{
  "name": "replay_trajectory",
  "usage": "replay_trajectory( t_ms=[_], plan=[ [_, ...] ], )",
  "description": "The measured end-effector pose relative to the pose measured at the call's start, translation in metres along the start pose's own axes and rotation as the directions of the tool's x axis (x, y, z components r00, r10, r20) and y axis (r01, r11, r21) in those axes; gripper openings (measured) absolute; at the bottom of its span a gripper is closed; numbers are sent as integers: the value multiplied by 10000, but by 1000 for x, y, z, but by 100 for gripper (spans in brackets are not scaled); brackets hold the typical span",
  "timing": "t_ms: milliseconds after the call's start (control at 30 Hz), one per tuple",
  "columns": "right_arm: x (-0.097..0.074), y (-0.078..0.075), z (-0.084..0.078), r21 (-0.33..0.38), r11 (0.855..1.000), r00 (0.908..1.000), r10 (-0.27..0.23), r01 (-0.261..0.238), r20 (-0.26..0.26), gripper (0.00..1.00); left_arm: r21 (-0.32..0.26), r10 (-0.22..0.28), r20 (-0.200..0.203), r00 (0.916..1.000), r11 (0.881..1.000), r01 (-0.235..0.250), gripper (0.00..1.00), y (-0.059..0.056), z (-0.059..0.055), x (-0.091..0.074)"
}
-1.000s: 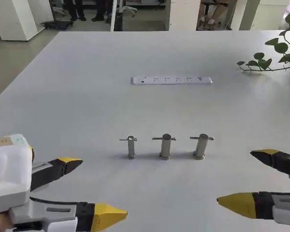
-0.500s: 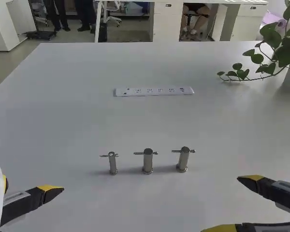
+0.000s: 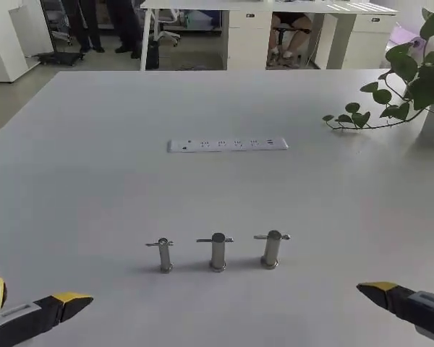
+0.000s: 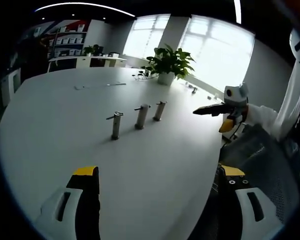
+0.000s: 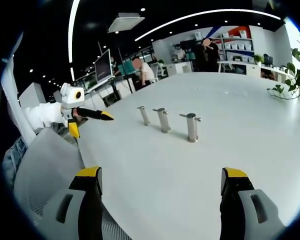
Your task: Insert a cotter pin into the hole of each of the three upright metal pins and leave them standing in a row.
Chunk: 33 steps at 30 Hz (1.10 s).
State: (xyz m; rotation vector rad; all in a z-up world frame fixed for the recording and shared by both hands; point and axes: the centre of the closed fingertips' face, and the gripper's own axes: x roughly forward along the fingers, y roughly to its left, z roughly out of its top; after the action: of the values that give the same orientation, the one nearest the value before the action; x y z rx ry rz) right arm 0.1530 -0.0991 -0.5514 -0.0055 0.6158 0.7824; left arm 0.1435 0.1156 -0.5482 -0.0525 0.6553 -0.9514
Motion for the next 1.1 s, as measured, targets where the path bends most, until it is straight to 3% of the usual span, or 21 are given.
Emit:
replay_trajectory(
  t_ms=[300,1100],
  plan=[
    [1,3,2,204,9998,10000,10,-10,-19,97,-236,13,-69,10000,9997,-15,99,1,-6,-3],
    [6,14,0,501,9987,9993,93,-75,-376,96,-573,100,160,9998,9983,-90,99,4,0,-14]
  ],
)
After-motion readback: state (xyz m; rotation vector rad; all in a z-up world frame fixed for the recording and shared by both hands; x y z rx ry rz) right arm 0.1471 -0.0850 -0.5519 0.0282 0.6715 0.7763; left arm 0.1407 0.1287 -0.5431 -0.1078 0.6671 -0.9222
